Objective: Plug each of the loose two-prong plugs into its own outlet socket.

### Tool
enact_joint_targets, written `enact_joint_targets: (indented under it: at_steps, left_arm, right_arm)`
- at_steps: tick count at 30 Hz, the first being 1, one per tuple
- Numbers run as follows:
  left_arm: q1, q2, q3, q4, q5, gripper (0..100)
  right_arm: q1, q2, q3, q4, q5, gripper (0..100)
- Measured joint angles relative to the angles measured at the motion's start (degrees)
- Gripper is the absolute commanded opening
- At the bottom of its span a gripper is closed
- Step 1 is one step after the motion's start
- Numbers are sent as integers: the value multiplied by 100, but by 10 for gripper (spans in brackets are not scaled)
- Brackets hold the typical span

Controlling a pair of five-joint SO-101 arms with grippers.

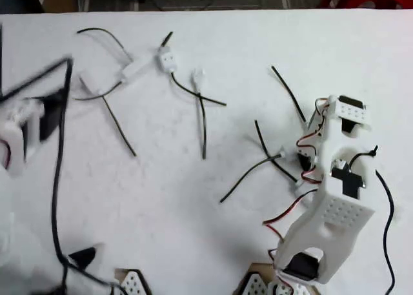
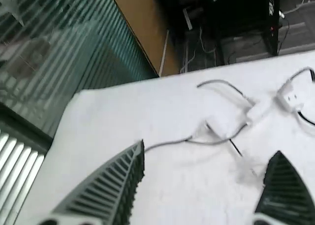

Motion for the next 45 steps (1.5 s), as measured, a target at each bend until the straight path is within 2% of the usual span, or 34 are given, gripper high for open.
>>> enact_joint_targets:
  at_steps: [6, 12, 19, 22, 27, 32, 38, 42, 45]
  left_arm:
    - [-18, -1310, 3033, -1178, 26, 377]
    - [53, -2409, 6215, -3024, 818, 377]
    - [1046, -3174, 9204, -4800, 1398, 377]
    - [1336, -3367, 10180, -5618, 1495, 377]
    - [1398, -3481, 11305, -6796, 1495, 377]
    - [1398, -3499, 11912, -7727, 1415, 377]
    - [1407, -3499, 12009, -7903, 1389, 377]
    - [1407, -3499, 12009, -7912, 1389, 377]
    - [1407, -3499, 12009, -7912, 1380, 377]
  right_arm:
    - [-396, -334, -1336, 1459, 9, 316]
    - [-475, -967, -2321, 1635, 9, 316]
    - [-466, -1134, -2391, 1670, 9, 316]
    - [-501, -1125, -1978, 1512, -88, 316]
    - [-659, -747, -1231, 862, -1152, 316]
    - [-949, -246, -1125, 589, -2119, 315]
    - [-1187, 396, -1116, -53, -2321, 300]
    - [-1160, 607, -1116, -404, -2330, 146]
    - [-1037, 607, -1116, -404, -2356, 130]
